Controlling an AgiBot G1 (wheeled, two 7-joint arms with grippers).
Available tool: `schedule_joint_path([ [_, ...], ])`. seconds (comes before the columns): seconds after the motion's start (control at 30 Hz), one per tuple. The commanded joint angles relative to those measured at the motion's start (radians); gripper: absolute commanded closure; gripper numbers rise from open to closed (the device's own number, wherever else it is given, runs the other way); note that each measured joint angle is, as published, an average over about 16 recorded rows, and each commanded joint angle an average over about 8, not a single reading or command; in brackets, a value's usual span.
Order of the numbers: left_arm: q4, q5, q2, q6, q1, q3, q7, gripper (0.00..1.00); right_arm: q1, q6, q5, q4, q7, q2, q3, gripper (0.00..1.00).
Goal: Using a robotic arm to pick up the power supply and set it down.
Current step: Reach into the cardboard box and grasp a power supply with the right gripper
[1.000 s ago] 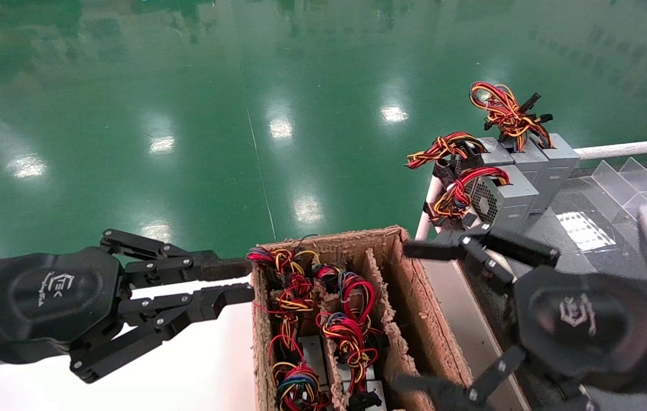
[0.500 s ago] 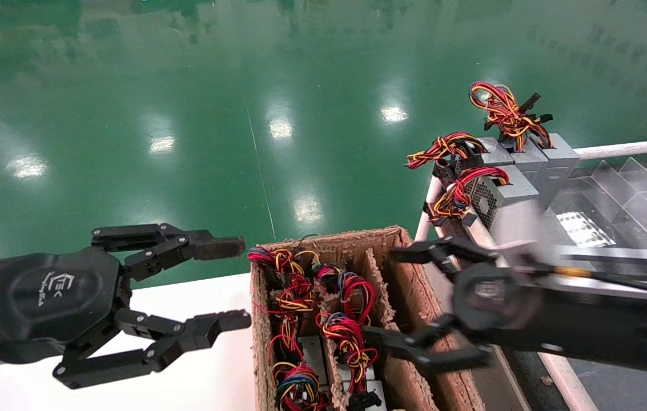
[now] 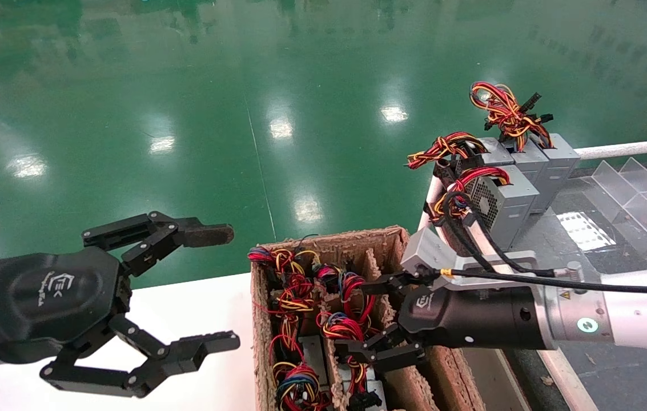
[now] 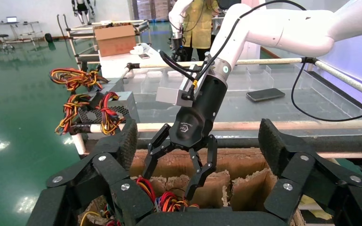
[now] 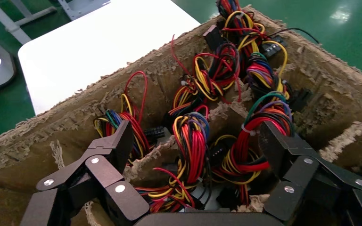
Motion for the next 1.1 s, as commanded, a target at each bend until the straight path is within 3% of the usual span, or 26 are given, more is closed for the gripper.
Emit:
schedule_joint_path([
  [0.03,0.000,0.000,0.000,0.000,0.000,0.000,0.000,0.00,0.009,-0.010,-0.007,-0.019,-0.002,-0.011,-0.008,1.00],
  [0.53,0.000,0.000,0.000,0.000,0.000,0.000,0.000,0.00,0.030,-0.037,-0.046,-0.108,-0.040,-0.055,-0.042,1.00],
  [1.1,0.000,0.000,0.000,0.000,0.000,0.000,0.000,0.00,0.014,-0.009,-0.054,-0.099,-0.054,-0.054,-0.039,1.00],
])
